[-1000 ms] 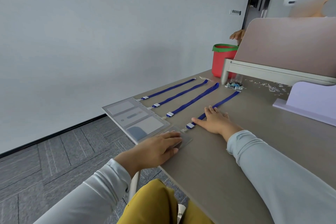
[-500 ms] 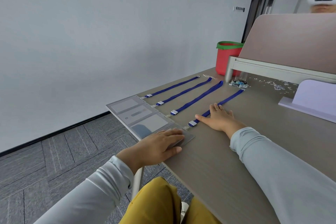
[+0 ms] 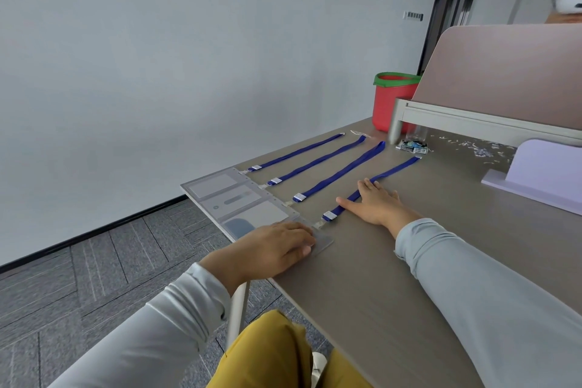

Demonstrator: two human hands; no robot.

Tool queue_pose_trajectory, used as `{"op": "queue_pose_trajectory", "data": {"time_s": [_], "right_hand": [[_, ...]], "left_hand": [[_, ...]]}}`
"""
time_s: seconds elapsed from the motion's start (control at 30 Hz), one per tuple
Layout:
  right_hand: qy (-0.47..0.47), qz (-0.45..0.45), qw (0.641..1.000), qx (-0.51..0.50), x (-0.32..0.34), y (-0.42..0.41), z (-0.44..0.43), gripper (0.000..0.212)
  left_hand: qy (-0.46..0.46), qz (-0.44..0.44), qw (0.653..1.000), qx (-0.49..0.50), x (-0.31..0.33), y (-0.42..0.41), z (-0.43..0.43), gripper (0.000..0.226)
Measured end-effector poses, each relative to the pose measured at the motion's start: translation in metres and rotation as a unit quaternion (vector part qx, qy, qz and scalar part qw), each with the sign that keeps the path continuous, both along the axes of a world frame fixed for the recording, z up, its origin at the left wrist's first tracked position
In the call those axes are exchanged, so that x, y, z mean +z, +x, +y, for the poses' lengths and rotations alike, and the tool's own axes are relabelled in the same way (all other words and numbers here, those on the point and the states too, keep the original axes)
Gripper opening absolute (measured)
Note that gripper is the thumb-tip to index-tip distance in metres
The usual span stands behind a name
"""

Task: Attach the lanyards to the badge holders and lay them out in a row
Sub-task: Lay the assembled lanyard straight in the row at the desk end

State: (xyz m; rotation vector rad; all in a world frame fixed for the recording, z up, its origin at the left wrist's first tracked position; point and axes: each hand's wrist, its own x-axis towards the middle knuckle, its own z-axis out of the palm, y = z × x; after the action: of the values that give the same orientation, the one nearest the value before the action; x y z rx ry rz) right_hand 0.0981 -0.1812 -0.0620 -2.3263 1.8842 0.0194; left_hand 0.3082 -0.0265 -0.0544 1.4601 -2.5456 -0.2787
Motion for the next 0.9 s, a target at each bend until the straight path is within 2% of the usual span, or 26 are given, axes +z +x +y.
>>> {"op": "queue_pose_trajectory", "data": {"time_s": [0.17, 0.47, 0.73, 0.9], "right_hand": [[-0.003, -0.026, 1.000, -0.004, 0.000, -0.004, -0.009, 0.089], [-0.013, -0.030, 0.999, -0.028, 0.003, -0.031, -0.039, 0.083], [-0.009, -0.012, 1.000, -0.019, 0.002, -0.050, -0.068, 0.079], [0.001, -0.006, 1.000, -0.009, 0.002, -0.052, -0.074, 0.081]], "left_hand": [[-0.026, -0.013, 1.000, 0.011, 0.013, -0.006, -0.024, 0.025], [-0.029, -0.061, 0.998, -0.007, 0.031, -0.053, -0.091, 0.032], [-0.031, -0.120, 0.992, -0.021, 0.022, -0.091, -0.150, 0.029], [-0.027, -0.104, 0.994, -0.034, 0.019, -0.090, -0.159, 0.029]]}}
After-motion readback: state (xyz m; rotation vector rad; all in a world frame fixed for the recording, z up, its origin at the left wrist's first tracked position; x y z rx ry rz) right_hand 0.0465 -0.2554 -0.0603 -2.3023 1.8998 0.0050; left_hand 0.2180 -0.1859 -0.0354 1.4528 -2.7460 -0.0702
